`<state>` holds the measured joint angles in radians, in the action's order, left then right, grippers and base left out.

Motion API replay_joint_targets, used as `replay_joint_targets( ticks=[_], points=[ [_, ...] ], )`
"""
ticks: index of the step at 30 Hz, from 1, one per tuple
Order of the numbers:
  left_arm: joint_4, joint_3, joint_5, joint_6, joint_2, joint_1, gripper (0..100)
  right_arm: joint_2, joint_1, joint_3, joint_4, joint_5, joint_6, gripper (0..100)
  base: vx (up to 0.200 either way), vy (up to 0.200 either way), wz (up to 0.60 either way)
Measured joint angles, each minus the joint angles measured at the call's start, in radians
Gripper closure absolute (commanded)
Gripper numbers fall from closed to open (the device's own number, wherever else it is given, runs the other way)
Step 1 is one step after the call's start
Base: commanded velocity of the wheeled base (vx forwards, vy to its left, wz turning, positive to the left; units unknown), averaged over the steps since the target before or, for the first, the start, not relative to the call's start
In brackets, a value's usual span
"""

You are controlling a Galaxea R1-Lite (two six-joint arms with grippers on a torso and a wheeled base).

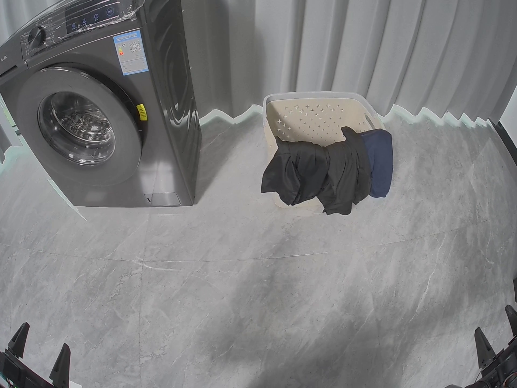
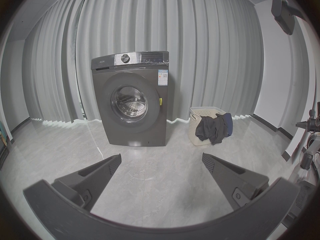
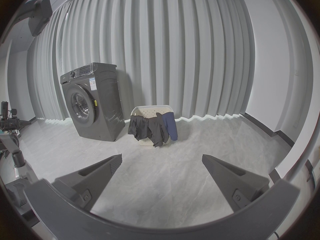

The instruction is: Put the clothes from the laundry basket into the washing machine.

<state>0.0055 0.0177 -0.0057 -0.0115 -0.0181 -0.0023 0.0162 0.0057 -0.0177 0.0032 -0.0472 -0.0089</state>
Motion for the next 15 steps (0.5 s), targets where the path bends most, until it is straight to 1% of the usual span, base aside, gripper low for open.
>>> replay_joint_targets(
  ticks=[2,14,15],
  points=[
    [0.000,0.000,0.000,0.000,0.000,0.000,0,0.000,0.000,0.000,0.000,-0.001,0.000,0,0.000,-0.200,0.00],
    [0.000,0.000,0.000,0.001,0.000,-0.001,0,0.000,0.001,0.000,0.000,0.000,0.000,0,0.000,0.000,0.00],
    [0.001,0.000,-0.001,0.001,0.000,-0.001,0,0.000,0.001,0.000,0.000,0.000,0.000,0,0.200,0.000,0.00]
  ],
)
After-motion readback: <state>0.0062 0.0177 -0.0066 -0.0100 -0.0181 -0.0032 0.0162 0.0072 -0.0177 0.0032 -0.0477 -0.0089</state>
